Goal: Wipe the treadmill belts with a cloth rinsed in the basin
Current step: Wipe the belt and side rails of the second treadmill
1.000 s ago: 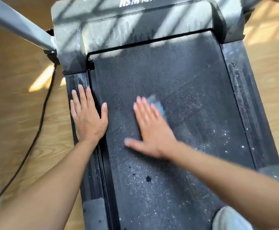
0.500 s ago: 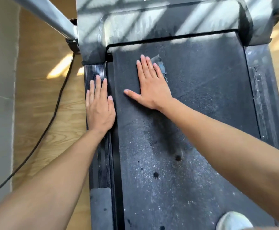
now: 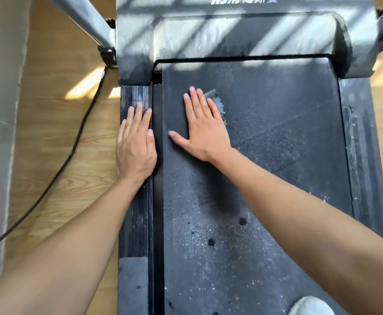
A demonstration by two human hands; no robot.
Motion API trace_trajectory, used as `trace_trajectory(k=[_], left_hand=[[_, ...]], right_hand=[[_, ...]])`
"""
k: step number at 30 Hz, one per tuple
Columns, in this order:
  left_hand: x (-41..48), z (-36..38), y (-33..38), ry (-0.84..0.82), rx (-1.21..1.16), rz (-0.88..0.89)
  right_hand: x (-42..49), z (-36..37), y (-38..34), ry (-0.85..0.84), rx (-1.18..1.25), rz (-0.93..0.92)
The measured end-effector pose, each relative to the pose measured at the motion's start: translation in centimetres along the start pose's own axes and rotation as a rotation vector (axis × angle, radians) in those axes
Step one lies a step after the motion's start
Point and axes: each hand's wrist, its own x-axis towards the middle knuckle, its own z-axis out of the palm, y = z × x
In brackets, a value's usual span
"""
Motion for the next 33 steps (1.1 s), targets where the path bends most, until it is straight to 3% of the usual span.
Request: trace_trajectory(k=[4, 10, 16, 20, 22, 28, 33], left_hand=[[0.0, 0.0, -0.3, 0.066, -0.159, -0.046], [0.3, -0.3, -1.4, -0.086, -0.173, 0.008], [0.5, -0.4, -1.5, -0.121, -0.191, -0.018], [0.7, -0.5, -1.4, -0.139, -0.266, -0.049], [0.6, -0.6, -1.4, -0.132, -0.298, -0.071], [0.5, -1.0, -1.5, -0.182, -0.211, -0.007], [0.2, -0.6, -1.0, -0.18, 0.011, 0.019]], right_hand=[[-0.7, 0.3, -0.8, 0.006, 0.004, -0.038], [-20.8, 4.8, -6.8, -0.172, 0.013, -0.382], [-6.4, 2.9, -4.5, -0.031, 0.044, -0.178], [1.2, 1.2, -2.7, -0.026, -0.024, -0.114], [-0.5, 1.2, -3.4, -0.047, -0.014, -0.163], [-18.7, 4.7, -5.8, -0.183, 0.054, -0.48], [-15.0, 3.2, -2.5, -0.143, 0.183, -0.396]])
